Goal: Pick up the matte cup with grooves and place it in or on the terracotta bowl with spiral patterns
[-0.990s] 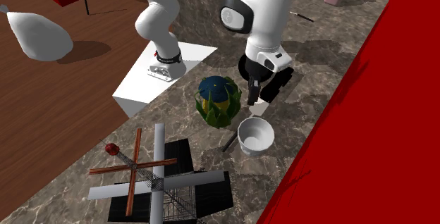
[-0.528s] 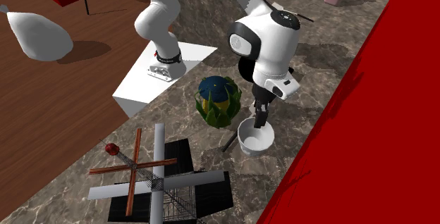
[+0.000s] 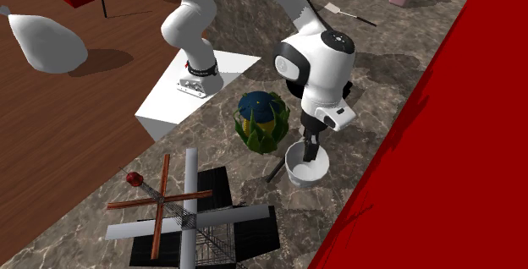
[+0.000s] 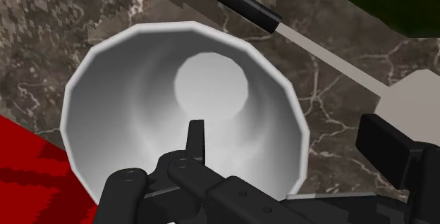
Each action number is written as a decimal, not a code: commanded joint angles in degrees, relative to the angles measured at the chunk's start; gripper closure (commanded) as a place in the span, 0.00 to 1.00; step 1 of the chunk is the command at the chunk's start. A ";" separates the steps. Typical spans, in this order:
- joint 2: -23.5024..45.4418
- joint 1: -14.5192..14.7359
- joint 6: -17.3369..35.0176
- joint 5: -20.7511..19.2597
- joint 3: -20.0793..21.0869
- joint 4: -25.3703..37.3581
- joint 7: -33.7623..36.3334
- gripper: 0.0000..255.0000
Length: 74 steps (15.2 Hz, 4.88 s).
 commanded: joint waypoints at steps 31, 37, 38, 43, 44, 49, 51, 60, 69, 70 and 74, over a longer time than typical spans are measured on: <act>-5.67 0.70 -11.30 -1.87 -0.31 6.03 0.06 1.00; -7.06 0.88 -15.70 -2.21 -0.27 9.14 -0.15 1.00; -7.24 0.90 -16.44 -2.24 -0.26 9.70 -0.20 1.00; -8.00 1.01 -20.14 -2.36 -0.22 12.72 -0.49 1.00; -8.11 1.02 -20.88 -2.37 -0.21 13.36 -0.56 1.00; -9.97 1.83 -23.58 -3.17 0.42 14.14 0.72 1.00; -12.96 3.23 -23.91 -4.60 1.73 11.25 3.82 1.00; -23.45 8.27 -26.93 -7.75 9.17 1.83 17.10 1.00; -29.10 13.06 -30.95 -6.61 17.58 -2.21 29.42 1.00; -29.42 13.61 -31.41 -6.32 18.53 -2.34 30.76 1.00; -30.09 15.85 -33.21 -4.98 22.33 -2.20 36.09 1.00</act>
